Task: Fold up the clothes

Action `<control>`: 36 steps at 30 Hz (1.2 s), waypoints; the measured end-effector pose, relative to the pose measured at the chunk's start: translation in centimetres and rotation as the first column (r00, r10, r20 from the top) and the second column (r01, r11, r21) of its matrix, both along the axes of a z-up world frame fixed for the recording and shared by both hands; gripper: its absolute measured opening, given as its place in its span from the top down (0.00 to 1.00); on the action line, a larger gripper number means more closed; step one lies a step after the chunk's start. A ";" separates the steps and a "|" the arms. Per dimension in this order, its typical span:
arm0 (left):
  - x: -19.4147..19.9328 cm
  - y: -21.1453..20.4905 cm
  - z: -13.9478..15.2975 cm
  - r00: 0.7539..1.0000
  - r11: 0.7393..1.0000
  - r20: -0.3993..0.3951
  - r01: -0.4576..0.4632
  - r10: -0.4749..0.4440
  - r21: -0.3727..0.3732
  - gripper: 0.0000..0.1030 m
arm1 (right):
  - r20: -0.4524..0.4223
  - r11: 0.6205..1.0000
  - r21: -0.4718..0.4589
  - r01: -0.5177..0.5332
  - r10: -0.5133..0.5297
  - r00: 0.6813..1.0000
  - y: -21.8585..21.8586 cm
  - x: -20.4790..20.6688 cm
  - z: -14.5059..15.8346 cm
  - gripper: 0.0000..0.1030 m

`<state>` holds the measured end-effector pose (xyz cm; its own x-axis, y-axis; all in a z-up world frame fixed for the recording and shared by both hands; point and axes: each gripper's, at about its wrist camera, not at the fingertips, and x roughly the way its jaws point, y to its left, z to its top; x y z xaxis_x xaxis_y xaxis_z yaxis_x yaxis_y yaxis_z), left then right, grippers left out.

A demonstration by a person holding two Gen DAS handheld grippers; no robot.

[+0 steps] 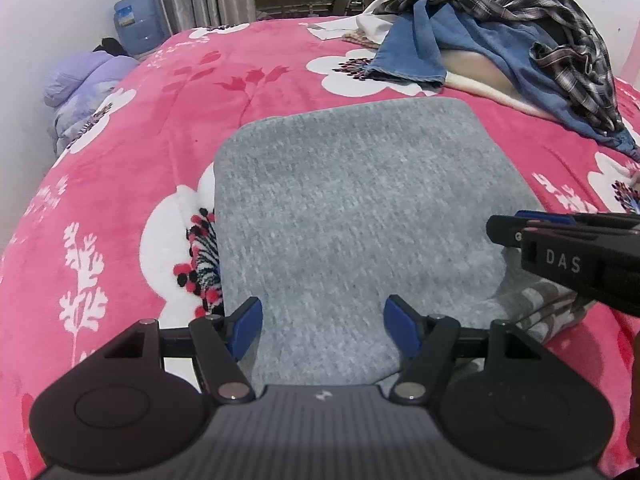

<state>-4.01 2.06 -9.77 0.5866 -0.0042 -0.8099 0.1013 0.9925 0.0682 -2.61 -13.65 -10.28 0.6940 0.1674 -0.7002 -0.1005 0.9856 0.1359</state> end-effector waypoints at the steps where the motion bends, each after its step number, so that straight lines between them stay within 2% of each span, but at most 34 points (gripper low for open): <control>1: 0.0 0.0 0.0 1.000 1.000 0.001 0.000 0.000 0.003 0.32 | 0.001 1.000 -0.001 0.000 0.000 1.000 0.0 0.0 0.0 0.81; 14: 0.1 -0.2 -0.1 1.000 1.000 0.002 -0.006 0.006 0.016 0.31 | -0.002 1.000 0.028 0.003 -0.003 1.000 -0.4 0.0 -0.1 0.80; 36: 0.1 0.0 -0.1 1.000 1.000 0.000 -0.006 0.006 0.009 0.30 | -0.001 1.000 0.010 0.007 -0.007 1.000 -0.1 0.0 0.0 0.80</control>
